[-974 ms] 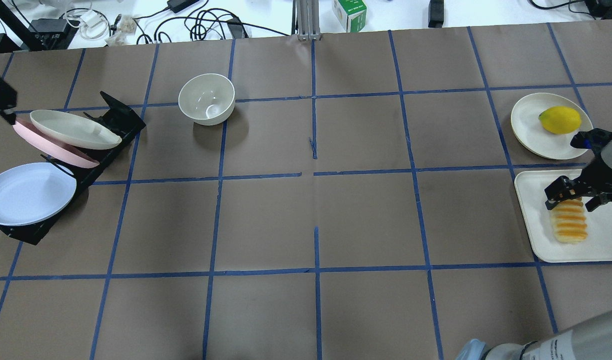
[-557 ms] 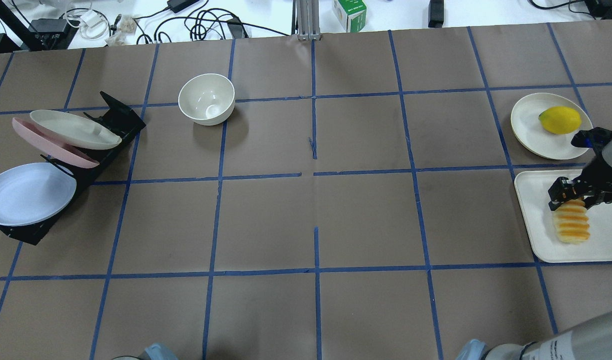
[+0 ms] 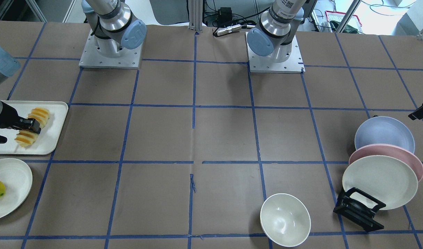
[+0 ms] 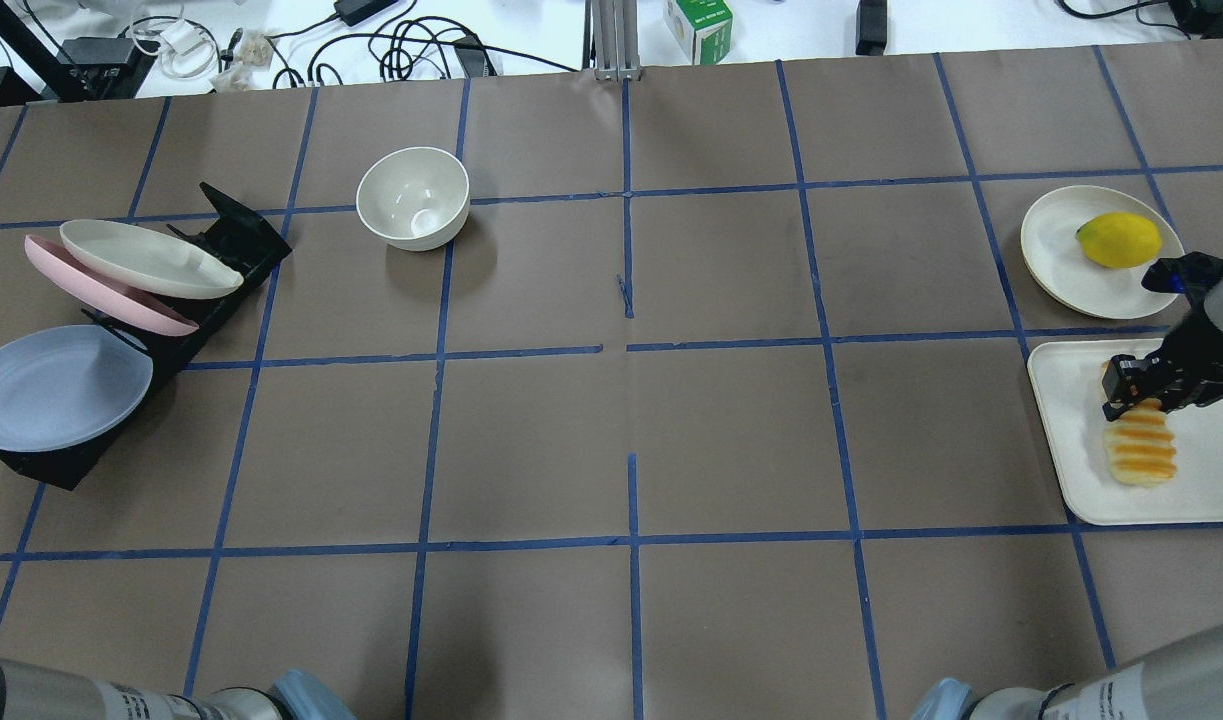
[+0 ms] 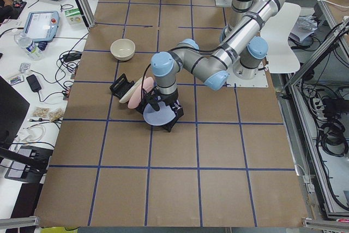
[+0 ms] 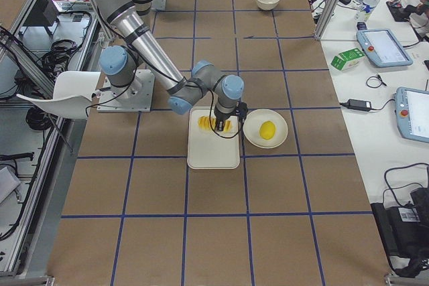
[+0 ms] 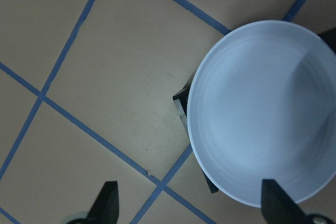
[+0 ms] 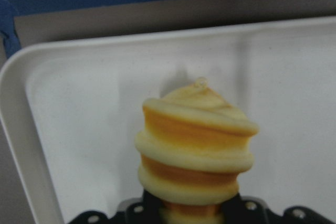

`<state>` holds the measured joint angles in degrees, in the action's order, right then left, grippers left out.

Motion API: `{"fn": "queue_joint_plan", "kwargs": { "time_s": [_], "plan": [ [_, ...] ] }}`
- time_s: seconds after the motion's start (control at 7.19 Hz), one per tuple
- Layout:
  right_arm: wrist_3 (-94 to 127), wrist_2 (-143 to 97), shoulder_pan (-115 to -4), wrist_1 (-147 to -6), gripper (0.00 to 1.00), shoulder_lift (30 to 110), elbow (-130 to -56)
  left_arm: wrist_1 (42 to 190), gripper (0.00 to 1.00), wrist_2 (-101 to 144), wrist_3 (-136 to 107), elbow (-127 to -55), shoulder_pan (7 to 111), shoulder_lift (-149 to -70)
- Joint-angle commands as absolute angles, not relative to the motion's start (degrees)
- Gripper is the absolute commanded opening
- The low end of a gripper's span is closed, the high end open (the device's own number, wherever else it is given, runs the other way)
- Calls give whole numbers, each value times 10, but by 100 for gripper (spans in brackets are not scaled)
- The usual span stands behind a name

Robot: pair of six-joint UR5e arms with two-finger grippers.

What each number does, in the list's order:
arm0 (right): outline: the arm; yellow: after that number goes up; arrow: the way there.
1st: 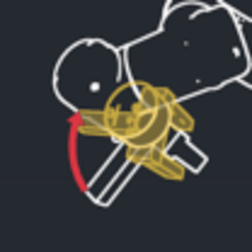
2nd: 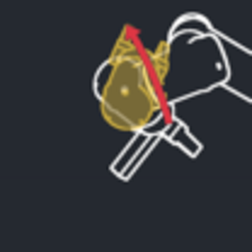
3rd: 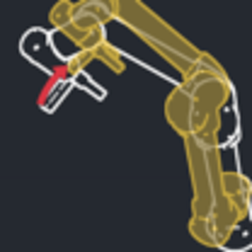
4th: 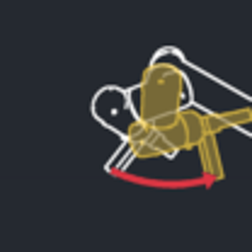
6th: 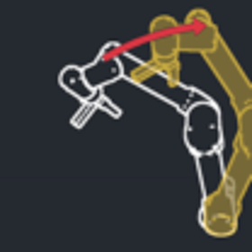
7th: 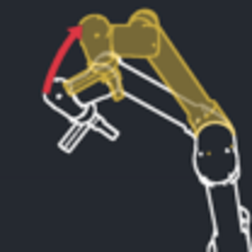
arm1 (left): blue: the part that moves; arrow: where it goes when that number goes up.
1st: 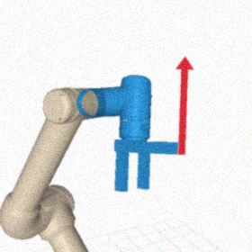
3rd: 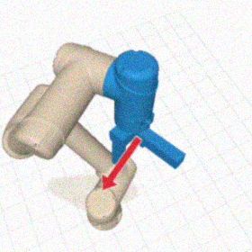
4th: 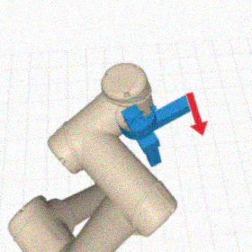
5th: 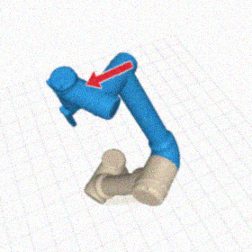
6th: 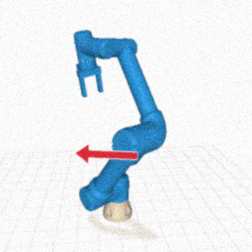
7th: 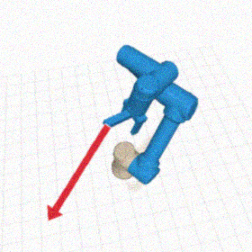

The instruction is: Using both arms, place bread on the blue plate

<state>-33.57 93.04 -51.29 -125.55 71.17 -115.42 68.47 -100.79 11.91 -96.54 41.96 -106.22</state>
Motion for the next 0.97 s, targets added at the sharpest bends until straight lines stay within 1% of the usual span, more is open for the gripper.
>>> {"fn": "queue_joint_plan", "kwargs": {
  "time_s": [0.0,0.14,0.42,0.7,0.83],
  "plan": [
    [-334,920,-513,-1252,11,714,-1153,679,88,-1007,119,-968,417,-1089],
    [-335,919,-517,-1252,11,719,-1149,673,89,-1007,119,-962,417,-1095],
    [-335,917,-521,-1223,3,749,-1143,659,90,-1007,124,-965,417,-1110],
    [-331,906,-546,-1178,3,779,-1130,658,89,-1009,119,-962,417,-1126],
    [-330,906,-548,-1161,3,780,-1116,659,77,-1009,119,-962,417,-1128]
  ]
}}
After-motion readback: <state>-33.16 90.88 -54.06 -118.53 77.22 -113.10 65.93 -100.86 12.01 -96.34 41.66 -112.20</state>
